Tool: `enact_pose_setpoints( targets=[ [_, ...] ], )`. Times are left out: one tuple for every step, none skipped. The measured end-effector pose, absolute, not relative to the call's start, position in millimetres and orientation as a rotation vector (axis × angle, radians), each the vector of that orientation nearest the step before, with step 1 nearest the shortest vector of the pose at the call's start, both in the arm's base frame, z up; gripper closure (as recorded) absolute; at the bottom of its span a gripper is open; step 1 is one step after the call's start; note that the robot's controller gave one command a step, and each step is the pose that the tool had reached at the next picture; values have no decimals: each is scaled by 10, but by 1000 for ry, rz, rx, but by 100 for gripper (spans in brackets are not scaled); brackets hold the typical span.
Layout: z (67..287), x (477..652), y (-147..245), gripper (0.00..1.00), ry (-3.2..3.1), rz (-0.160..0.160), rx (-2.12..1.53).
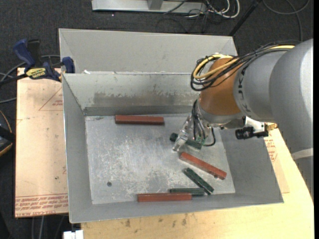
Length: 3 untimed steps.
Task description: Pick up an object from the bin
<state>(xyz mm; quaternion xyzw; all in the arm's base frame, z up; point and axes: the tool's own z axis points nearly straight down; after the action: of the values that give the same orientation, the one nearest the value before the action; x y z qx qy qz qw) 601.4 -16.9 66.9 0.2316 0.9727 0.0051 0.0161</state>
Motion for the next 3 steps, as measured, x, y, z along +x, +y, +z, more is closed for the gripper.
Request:
enact_pose_setpoints(
  targets=[
    [705,5999,-167,100,3022,15,728],
    [795,6010,-171,100,3025,12,725],
    [838,5985,-170,100,3041,5,727]
  ],
)
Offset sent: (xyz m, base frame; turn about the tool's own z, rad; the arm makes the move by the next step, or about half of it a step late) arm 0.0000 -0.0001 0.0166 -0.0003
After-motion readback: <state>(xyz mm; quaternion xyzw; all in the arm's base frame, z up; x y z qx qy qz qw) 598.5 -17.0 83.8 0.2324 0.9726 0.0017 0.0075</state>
